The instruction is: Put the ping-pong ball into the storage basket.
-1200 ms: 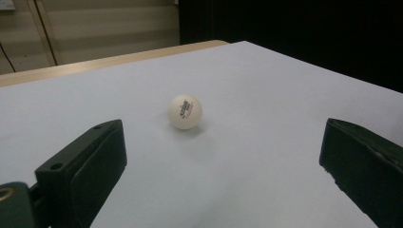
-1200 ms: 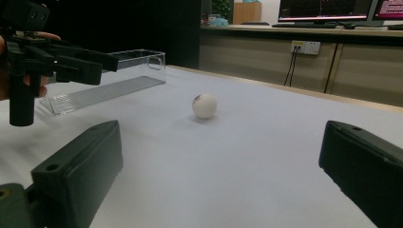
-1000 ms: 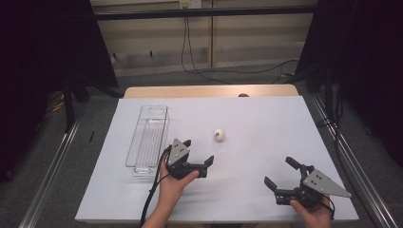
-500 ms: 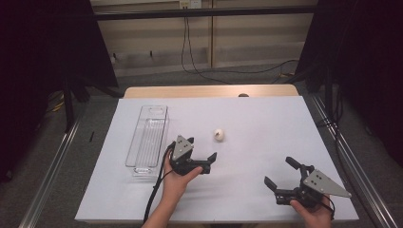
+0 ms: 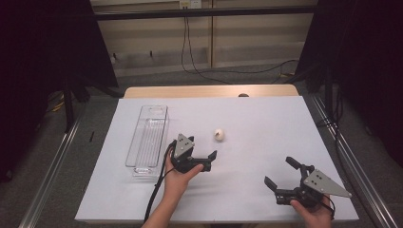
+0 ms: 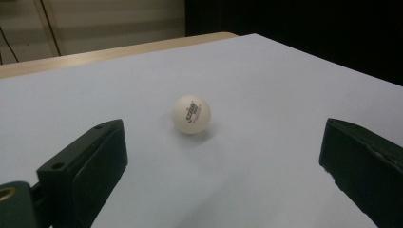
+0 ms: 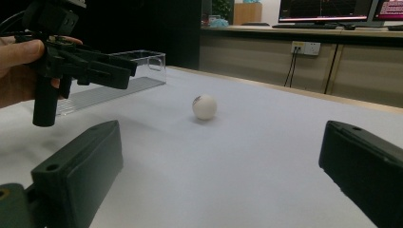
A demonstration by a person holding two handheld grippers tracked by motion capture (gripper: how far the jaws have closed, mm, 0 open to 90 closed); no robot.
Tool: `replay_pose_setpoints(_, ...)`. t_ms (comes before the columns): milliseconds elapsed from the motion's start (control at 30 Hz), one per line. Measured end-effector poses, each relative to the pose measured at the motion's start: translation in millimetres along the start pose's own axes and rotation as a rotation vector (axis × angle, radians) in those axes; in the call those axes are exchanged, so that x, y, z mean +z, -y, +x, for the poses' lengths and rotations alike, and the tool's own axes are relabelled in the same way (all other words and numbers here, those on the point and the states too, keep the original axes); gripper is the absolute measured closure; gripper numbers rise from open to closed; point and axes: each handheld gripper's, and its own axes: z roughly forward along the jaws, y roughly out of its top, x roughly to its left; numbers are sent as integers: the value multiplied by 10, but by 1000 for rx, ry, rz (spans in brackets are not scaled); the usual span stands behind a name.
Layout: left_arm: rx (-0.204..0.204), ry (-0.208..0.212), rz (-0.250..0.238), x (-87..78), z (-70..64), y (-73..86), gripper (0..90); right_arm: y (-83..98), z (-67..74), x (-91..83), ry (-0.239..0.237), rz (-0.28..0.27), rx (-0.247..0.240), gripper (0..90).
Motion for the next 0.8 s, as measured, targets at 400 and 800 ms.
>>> replay_pose_setpoints(400, -4, 0, 8, 68, -1, -29, 22, 1, 0, -2, -1, 2, 5, 4)
replay_pose_setpoints(800, -2, -10, 20, 147, 7, -35, 22, 2, 3, 6, -6, 0, 3, 4)
